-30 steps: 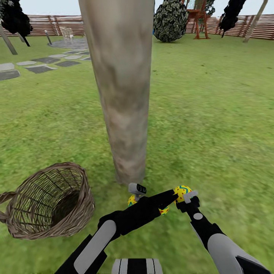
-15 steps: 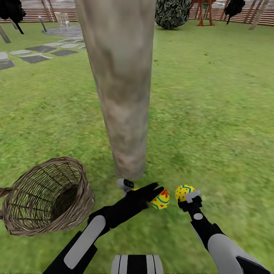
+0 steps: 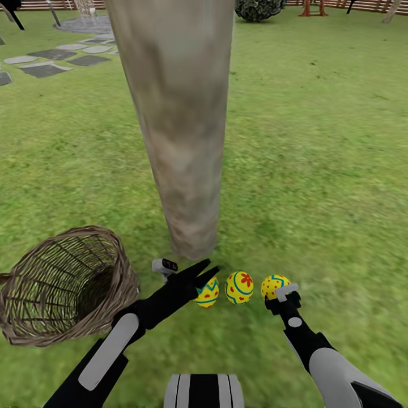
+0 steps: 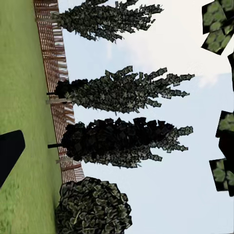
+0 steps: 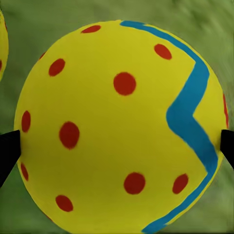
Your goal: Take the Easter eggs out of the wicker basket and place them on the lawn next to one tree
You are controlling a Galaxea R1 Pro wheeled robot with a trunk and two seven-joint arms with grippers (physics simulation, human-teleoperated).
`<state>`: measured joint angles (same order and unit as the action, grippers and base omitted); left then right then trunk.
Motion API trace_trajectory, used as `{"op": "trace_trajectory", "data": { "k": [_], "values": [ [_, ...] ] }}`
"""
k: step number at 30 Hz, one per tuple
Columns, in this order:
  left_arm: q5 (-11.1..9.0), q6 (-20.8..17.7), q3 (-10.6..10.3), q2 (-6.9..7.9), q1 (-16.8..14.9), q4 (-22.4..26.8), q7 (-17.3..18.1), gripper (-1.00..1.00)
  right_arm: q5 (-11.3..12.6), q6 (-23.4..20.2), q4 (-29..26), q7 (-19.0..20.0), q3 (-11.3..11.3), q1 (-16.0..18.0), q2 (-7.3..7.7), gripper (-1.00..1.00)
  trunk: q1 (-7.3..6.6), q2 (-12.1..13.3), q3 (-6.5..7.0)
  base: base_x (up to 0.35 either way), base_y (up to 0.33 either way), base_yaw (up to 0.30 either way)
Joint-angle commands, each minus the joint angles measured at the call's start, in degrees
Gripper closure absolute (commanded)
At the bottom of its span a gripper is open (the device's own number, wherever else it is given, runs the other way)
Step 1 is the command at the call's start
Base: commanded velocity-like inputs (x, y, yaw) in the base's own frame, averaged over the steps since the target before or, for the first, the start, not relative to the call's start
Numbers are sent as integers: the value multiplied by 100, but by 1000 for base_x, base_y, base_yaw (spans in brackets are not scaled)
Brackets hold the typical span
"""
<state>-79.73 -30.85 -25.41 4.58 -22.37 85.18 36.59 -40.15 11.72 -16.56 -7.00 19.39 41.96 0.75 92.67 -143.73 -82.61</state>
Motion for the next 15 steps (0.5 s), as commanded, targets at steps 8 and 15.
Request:
{"op": "trace_trajectory", "data": {
  "k": [8,15],
  "values": [
    [-61,-39,7,9,-4,-8,206,-100,-54,40,4,5,41,6,-5,100,6,-6,-70,18,0,0],
    [-61,-38,-3,7,-4,-10,228,-100,-54,40,8,5,38,7,-5,100,6,-6,-70,248,0,0]
  ]
}}
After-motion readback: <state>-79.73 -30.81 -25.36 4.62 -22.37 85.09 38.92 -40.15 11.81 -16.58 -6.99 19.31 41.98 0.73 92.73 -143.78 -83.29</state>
